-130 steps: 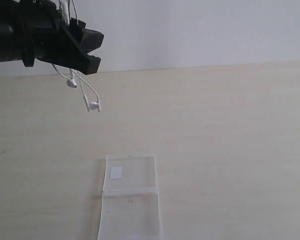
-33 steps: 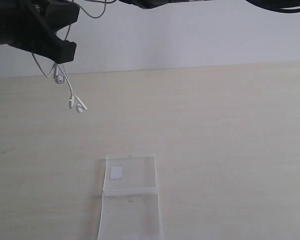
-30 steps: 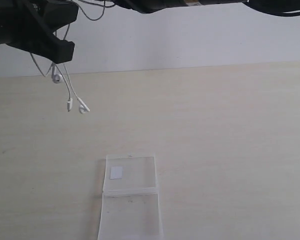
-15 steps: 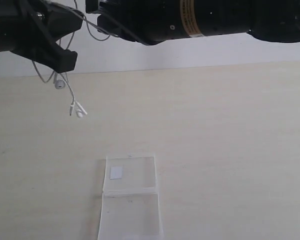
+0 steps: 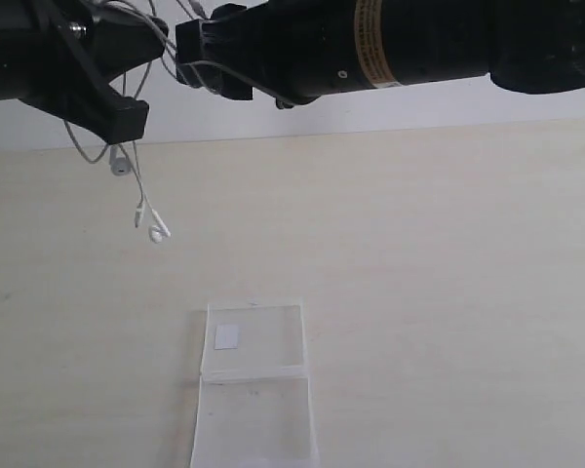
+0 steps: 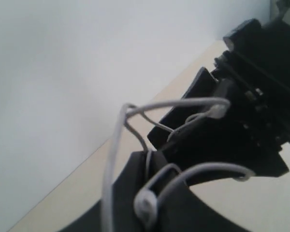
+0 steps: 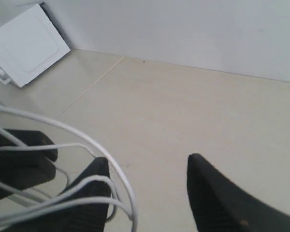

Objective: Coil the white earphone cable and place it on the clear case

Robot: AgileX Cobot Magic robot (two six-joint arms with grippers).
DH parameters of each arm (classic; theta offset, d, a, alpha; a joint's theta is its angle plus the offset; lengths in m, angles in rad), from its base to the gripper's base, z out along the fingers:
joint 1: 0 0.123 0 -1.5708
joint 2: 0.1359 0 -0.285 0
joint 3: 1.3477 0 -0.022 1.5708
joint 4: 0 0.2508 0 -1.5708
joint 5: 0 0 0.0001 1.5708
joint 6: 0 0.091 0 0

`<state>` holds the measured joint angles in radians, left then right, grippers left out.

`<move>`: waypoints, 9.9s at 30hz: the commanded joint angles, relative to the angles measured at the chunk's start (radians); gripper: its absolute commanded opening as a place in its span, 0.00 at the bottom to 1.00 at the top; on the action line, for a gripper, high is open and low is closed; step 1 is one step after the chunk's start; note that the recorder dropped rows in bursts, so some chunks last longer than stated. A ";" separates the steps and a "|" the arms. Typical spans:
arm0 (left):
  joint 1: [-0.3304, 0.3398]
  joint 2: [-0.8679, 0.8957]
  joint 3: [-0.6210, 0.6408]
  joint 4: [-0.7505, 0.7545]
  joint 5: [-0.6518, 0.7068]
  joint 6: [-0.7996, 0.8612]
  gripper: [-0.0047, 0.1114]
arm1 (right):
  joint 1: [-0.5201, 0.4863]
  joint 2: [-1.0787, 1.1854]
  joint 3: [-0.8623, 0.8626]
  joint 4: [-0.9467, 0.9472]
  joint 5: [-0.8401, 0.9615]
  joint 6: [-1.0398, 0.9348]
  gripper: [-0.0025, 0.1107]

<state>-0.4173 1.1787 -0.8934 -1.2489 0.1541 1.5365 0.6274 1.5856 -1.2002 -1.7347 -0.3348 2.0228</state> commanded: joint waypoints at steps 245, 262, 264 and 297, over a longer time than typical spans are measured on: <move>-0.004 0.646 0.148 -0.232 0.362 -0.597 0.29 | -0.047 -0.632 0.686 0.211 0.594 -0.112 0.02; -0.004 0.612 0.148 -0.064 0.361 -0.738 0.54 | -0.047 -0.632 0.686 0.215 0.571 -0.112 0.02; -0.004 0.612 0.148 0.004 0.353 -0.801 0.54 | -0.046 -0.632 0.686 0.215 0.572 -0.112 0.02; -0.004 0.612 -0.003 0.671 0.560 -1.361 0.54 | -0.045 -0.632 0.686 0.213 0.572 -0.113 0.02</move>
<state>-0.4134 1.7996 -0.8870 -0.5860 0.6950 0.1882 0.5845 0.9566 -0.5172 -1.5123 0.2384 1.9173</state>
